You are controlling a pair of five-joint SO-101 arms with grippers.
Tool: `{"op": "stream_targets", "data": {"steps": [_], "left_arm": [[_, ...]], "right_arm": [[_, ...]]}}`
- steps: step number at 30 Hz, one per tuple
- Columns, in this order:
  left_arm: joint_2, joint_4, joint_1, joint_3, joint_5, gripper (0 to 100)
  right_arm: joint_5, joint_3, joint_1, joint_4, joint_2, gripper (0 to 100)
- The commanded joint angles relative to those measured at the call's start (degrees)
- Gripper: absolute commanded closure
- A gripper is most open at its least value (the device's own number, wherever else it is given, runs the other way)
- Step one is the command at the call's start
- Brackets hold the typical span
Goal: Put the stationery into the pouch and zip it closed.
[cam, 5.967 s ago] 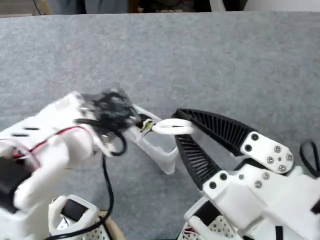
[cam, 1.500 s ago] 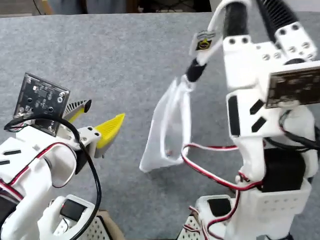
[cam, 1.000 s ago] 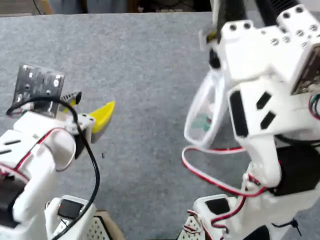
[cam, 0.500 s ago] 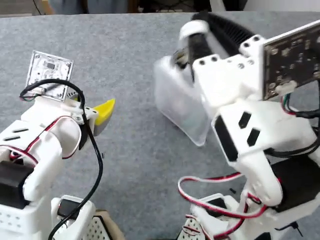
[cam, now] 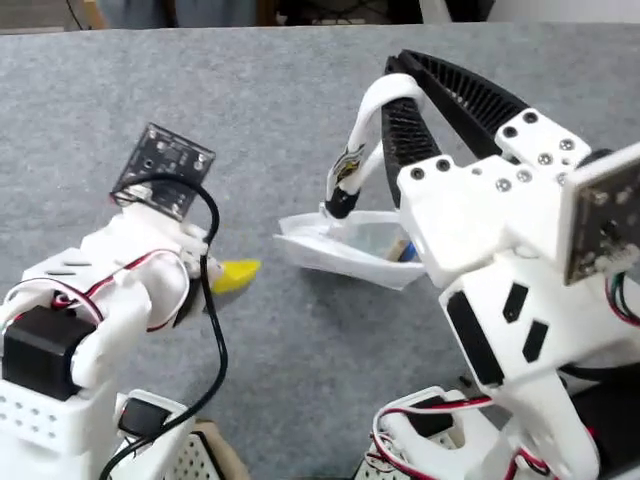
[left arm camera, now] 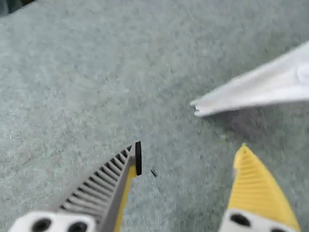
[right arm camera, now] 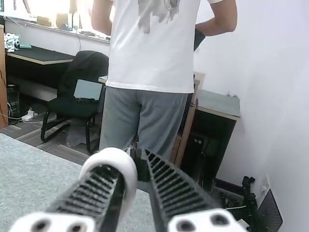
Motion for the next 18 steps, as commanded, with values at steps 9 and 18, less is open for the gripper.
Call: {"op": "stream_targets", "data": {"steps": [9,18], "left_arm": [[-0.09,2.37,11.91,-2.86,-3.43,68],[0.0,-9.32,13.49,7.52,-12.22,68]], "right_arm": [[-0.62,-1.98,-0.7,1.67,-0.75,98.6],[-0.62,-2.07,-0.7,3.78,-0.75,98.6]]}}
